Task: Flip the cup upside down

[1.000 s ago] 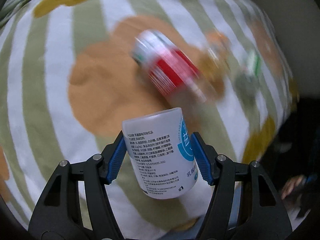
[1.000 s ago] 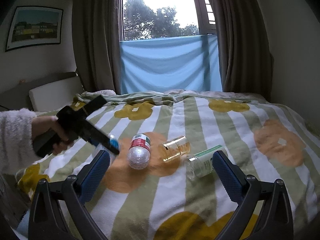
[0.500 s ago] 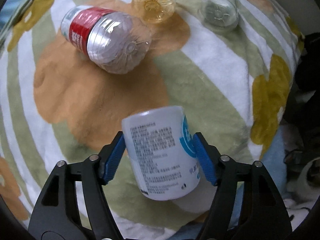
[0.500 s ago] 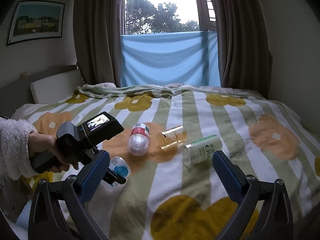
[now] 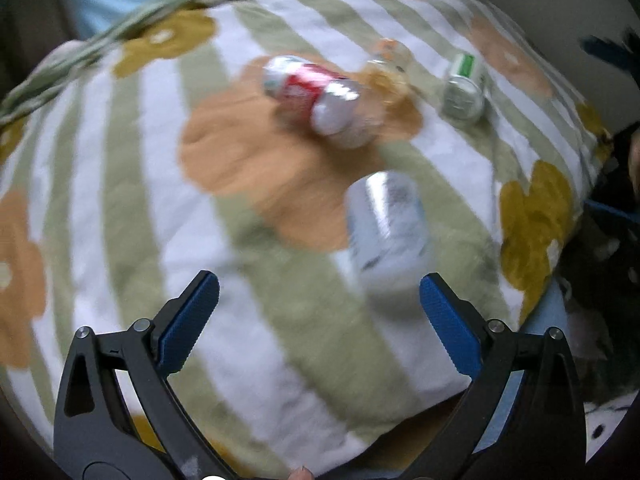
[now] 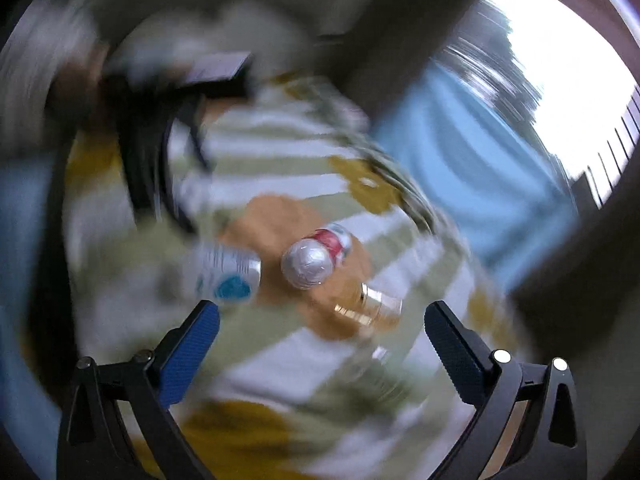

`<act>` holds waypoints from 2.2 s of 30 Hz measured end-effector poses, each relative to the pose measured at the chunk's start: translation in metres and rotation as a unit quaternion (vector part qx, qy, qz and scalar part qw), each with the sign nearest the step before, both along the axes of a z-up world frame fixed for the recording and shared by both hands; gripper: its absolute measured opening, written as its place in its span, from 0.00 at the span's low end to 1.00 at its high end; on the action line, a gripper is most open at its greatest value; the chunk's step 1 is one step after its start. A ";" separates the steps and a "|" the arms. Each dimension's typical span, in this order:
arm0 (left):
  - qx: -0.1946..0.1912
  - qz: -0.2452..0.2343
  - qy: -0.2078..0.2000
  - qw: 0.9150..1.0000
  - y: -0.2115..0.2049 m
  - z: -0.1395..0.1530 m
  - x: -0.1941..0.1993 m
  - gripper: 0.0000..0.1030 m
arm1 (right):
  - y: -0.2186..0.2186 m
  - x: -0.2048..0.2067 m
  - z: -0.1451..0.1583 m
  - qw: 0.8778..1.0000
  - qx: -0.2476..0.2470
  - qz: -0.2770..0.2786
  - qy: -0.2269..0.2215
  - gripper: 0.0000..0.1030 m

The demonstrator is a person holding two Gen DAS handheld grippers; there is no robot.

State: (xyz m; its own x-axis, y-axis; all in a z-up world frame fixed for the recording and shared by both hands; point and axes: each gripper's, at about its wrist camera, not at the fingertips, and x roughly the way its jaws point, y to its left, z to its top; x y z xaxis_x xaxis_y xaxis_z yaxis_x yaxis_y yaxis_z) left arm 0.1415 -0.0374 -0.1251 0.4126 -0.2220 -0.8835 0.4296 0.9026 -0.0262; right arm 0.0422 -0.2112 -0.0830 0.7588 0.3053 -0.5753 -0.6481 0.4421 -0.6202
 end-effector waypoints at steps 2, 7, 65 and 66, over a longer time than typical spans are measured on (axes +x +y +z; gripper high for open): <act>-0.002 0.027 -0.017 0.999 0.019 0.000 -0.019 0.97 | 0.019 0.008 -0.017 0.991 -0.110 0.079 -0.010 0.99; -0.030 0.099 -0.022 0.994 0.072 -0.008 -0.061 0.97 | 0.060 0.025 -0.061 0.943 -0.262 0.205 0.004 0.99; -0.160 0.195 -0.022 0.967 0.159 -0.028 -0.117 0.97 | 0.185 0.156 -0.112 0.886 -0.299 -0.017 0.355 0.56; -0.160 0.194 -0.023 0.968 0.158 -0.027 -0.118 0.97 | 0.181 0.158 -0.106 0.892 -0.276 -0.023 0.357 0.56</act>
State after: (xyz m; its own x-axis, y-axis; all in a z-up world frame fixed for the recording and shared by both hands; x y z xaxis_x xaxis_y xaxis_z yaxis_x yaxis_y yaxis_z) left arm 0.0238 0.1203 -0.1520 0.5571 -0.3013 -0.7738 0.0674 0.9452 -0.3195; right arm 0.1997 -0.0299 -0.1886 0.1427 -0.1972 -0.9699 -0.9540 0.2336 -0.1879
